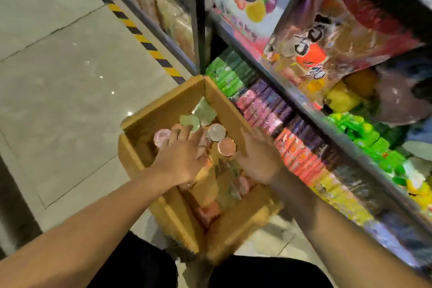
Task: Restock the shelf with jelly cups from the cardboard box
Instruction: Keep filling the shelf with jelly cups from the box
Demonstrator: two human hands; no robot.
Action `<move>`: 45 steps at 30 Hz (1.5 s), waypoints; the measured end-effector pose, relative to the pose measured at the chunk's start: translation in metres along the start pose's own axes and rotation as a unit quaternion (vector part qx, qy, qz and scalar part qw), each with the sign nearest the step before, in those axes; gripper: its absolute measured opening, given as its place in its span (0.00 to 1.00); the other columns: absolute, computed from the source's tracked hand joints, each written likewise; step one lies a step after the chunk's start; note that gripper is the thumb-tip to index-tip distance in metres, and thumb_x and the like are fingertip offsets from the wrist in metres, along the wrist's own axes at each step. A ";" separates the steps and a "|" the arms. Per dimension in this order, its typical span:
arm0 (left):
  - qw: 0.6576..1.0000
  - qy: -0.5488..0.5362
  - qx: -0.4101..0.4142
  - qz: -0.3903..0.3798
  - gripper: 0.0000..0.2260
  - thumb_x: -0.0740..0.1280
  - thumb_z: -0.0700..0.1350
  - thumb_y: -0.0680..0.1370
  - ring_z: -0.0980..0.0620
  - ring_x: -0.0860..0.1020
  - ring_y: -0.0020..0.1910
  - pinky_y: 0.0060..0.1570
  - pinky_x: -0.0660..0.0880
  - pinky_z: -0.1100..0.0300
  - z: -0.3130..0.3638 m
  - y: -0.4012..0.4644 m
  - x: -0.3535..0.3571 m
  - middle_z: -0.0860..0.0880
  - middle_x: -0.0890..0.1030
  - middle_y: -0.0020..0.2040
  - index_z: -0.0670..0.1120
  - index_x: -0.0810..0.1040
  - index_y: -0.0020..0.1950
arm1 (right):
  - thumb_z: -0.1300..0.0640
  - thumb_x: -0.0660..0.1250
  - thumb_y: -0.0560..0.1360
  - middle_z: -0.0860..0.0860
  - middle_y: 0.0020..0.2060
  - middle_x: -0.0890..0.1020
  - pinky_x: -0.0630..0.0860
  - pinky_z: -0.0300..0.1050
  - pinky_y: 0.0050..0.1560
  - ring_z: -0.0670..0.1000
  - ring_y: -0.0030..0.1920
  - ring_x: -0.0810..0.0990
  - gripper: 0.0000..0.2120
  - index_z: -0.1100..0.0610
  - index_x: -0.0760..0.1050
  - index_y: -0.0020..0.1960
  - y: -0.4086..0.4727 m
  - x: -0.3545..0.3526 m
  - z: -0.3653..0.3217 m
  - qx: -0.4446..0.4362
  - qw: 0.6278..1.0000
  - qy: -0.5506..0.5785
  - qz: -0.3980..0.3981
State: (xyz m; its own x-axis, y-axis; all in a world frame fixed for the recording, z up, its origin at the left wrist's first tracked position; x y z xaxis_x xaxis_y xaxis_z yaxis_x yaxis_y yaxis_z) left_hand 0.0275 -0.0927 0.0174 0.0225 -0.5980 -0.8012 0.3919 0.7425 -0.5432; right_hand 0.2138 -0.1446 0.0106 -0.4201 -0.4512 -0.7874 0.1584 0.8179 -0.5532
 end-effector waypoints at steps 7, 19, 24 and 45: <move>0.996 0.069 0.049 -0.013 0.34 0.65 0.56 0.79 0.39 0.56 0.77 0.73 0.60 0.41 -0.050 0.136 0.141 0.45 0.56 0.80 0.52 0.53 0.80 | 0.43 0.66 0.77 0.54 0.78 0.55 0.63 0.56 0.72 0.62 0.75 0.59 0.38 0.45 0.51 0.80 0.121 0.147 0.043 0.001 0.999 -0.045 -0.031; 0.948 0.256 0.184 -0.048 0.37 0.66 0.42 0.77 0.39 0.56 0.76 0.72 0.64 0.43 -0.079 0.221 0.255 0.43 0.50 0.80 0.50 0.50 0.81 | 0.52 0.75 0.71 0.54 0.64 0.68 0.75 0.52 0.58 0.58 0.62 0.71 0.31 0.48 0.69 0.71 0.192 0.237 0.096 -0.101 0.983 -0.150 -0.019; 0.914 0.335 0.219 -0.066 0.36 0.67 0.40 0.76 0.40 0.57 0.75 0.71 0.65 0.47 -0.087 0.227 0.274 0.42 0.50 0.79 0.47 0.53 0.80 | 0.55 0.66 0.76 0.52 0.70 0.65 0.71 0.53 0.64 0.59 0.69 0.68 0.31 0.43 0.60 0.76 0.182 0.256 0.118 -0.119 0.964 -0.211 -0.109; 0.958 0.195 0.211 -0.011 0.30 0.64 0.53 0.73 0.46 0.72 0.56 0.58 0.70 0.52 -0.080 0.238 0.267 0.51 0.67 0.73 0.55 0.63 0.76 | 0.48 0.78 0.65 0.50 0.59 0.76 0.70 0.50 0.61 0.55 0.61 0.76 0.40 0.45 0.60 0.70 0.201 0.286 0.111 -0.095 0.989 -0.048 -0.106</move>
State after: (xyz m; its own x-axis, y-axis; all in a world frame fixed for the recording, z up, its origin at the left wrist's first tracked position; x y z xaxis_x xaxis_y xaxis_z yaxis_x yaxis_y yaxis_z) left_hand 0.0535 -0.0511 -0.3459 -0.3042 -0.3926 -0.8679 0.7269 0.4932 -0.4779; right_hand 0.2245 -0.1493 -0.3560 -0.3386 -0.6444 -0.6857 -0.0989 0.7491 -0.6551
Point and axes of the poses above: each hand's wrist, its own y-axis towards the middle knuckle, its own x-axis out of the palm, z = x × y, the point moved 4 cm from there along y, towards the middle knuckle
